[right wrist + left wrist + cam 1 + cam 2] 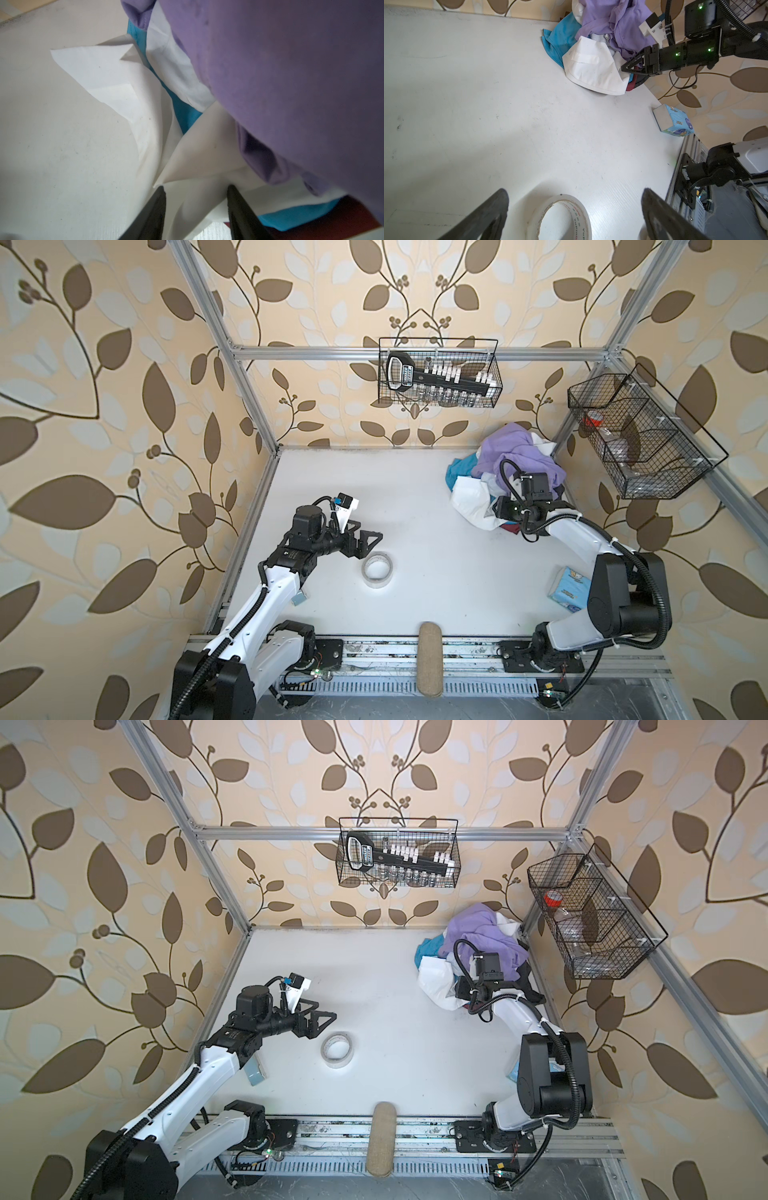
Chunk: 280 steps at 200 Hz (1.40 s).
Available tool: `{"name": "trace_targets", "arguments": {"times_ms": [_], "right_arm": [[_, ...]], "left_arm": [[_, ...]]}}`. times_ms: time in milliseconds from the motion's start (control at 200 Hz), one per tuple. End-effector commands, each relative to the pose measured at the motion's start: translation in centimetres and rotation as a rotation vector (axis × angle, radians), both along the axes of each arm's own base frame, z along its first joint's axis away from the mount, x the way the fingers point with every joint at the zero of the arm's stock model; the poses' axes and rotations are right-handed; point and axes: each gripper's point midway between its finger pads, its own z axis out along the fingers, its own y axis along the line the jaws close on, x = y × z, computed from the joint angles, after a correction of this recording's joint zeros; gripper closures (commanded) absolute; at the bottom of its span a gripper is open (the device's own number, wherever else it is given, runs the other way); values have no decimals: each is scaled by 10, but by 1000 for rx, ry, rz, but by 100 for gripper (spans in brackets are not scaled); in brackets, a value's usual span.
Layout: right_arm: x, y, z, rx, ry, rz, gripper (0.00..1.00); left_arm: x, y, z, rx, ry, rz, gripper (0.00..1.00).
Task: Pick out a specific cloth from the pile
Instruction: 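Raise the left arm over the table while the right gripper reaches into the clothes pile, then grasp the white cloth with the right gripper and lift it from the pile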
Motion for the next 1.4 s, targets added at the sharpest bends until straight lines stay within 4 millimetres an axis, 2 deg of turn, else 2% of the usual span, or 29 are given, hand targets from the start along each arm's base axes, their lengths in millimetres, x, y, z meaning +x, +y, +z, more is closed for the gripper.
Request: {"name": "trace_targets", "arguments": {"times_ms": [0, 255, 340, 380, 505, 610, 855, 985, 1169, 1394], "right_arm": [[15, 0, 12, 7, -49, -30, 56], [23, 3, 3, 6, -33, -36, 75], [25, 4, 4, -1, -36, -39, 90], [25, 3, 6, -4, -42, -40, 100], [24, 3, 23, -22, -83, -44, 100], [23, 2, 55, -44, -154, -47, 100], [13, -1, 161, -96, -380, -48, 100], [7, -2, 205, -113, -462, -41, 100], [0, -6, 256, -147, -560, -52, 100], [-22, -12, 317, -165, -692, -79, 100]], "left_arm": [[1, -6, 19, -7, -63, -48, 1], [2, -7, 16, -3, -54, -50, 1], [3, -6, 16, 0, -55, -49, 1], [3, -6, 16, 1, -55, -49, 1], [2, -6, 16, 0, -55, -51, 1], [1, -7, 17, -2, -56, -51, 1], [-2, -8, 22, -8, -77, -57, 1], [-3, -8, 23, -10, -88, -59, 1], [-5, -9, 24, -11, -94, -63, 1], [-7, -9, 26, -12, -102, -65, 1]]}}
